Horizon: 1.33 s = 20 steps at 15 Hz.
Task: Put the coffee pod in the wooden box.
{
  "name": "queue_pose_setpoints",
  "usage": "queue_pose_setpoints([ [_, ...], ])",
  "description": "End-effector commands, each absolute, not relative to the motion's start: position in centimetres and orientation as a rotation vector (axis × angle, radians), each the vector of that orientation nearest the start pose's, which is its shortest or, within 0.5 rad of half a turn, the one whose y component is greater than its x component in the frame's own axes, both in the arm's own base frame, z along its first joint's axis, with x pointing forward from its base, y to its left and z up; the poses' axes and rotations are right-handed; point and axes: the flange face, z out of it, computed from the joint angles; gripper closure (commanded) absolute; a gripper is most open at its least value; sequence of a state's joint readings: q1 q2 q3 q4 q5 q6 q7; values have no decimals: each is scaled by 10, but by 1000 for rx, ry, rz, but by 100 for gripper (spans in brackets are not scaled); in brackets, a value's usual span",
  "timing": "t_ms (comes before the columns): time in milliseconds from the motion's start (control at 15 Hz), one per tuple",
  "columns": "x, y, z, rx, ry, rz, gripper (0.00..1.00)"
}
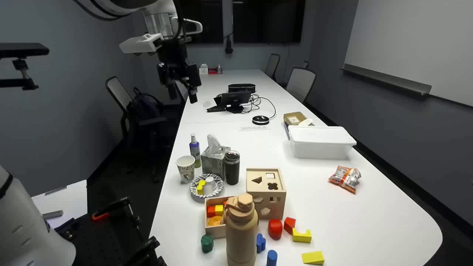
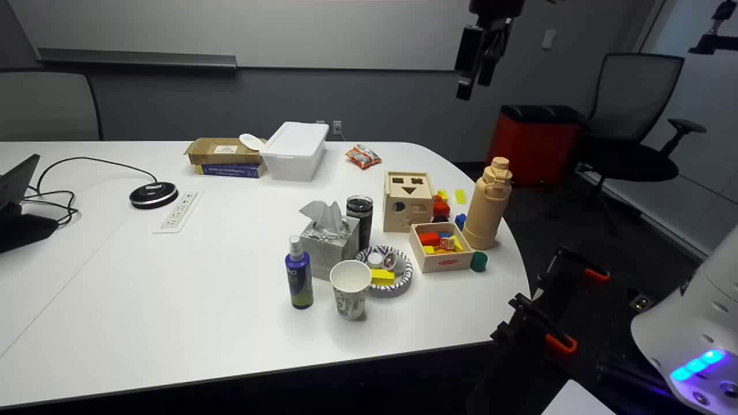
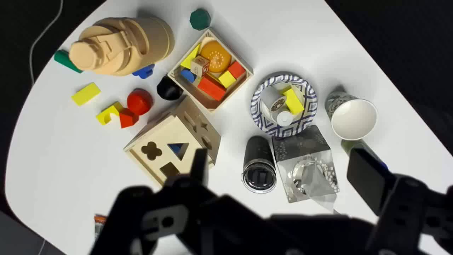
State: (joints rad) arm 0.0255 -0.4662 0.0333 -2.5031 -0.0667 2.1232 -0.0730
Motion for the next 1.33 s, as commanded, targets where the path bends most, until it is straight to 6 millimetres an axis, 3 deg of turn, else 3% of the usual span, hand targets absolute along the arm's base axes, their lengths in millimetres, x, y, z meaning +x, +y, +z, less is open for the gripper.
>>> queue_pose_setpoints([
  [0, 408, 22, 455, -3202, -259, -135, 0],
  [333, 408, 22, 455, -3202, -259, -135, 0],
  [533, 426, 26, 427, -3153, -314, -115, 0],
  [733, 446, 39, 376, -3040, -430, -128, 0],
  [1000, 466, 47, 294, -2862, -560, -89, 0],
  [1267, 469, 38, 226, -2704, -665, 48, 0],
])
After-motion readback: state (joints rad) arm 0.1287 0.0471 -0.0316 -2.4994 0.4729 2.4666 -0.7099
